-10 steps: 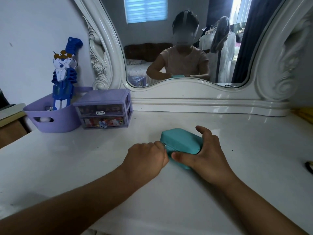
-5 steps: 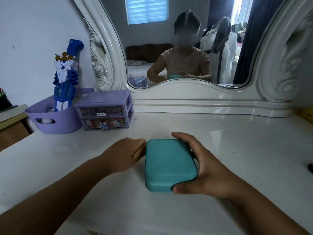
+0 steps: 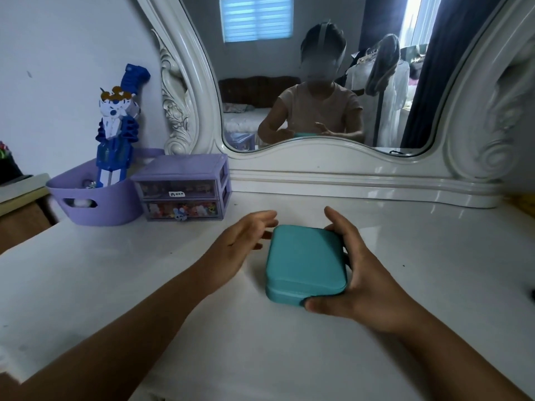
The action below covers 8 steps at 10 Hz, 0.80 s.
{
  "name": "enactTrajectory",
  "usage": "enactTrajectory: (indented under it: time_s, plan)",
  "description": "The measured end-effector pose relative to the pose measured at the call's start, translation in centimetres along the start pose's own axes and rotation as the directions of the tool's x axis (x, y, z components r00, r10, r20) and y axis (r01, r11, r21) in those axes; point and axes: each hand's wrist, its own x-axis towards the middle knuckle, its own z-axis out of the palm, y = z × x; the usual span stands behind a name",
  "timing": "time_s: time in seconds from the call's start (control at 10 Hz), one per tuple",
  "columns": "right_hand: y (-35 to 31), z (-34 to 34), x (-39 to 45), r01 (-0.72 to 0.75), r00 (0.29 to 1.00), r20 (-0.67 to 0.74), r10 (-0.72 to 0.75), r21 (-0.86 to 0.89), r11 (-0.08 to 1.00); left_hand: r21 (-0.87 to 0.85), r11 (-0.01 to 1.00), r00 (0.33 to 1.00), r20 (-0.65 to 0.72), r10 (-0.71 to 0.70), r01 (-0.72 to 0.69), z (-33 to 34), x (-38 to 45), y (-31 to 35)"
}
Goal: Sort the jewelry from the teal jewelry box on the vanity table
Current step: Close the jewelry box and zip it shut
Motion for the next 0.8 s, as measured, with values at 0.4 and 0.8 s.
enactTrajectory:
  time_s: [0.4,0.8]
  plan:
    - [2.2,-0.7,1.3,-0.087,0.987,-0.136,0.083,-0.019,0.996,0.18,0.983,0.997,0.063,-0.043,0.031,2.1,1.9,-0.7]
    - [2.5,-1.0,1.4,-0.201,0.967,-0.166,0.192,-0.042,0.979,0.122,0.988,0.982,0.15,-0.115,0.097,1.6,2.2,-1.6]
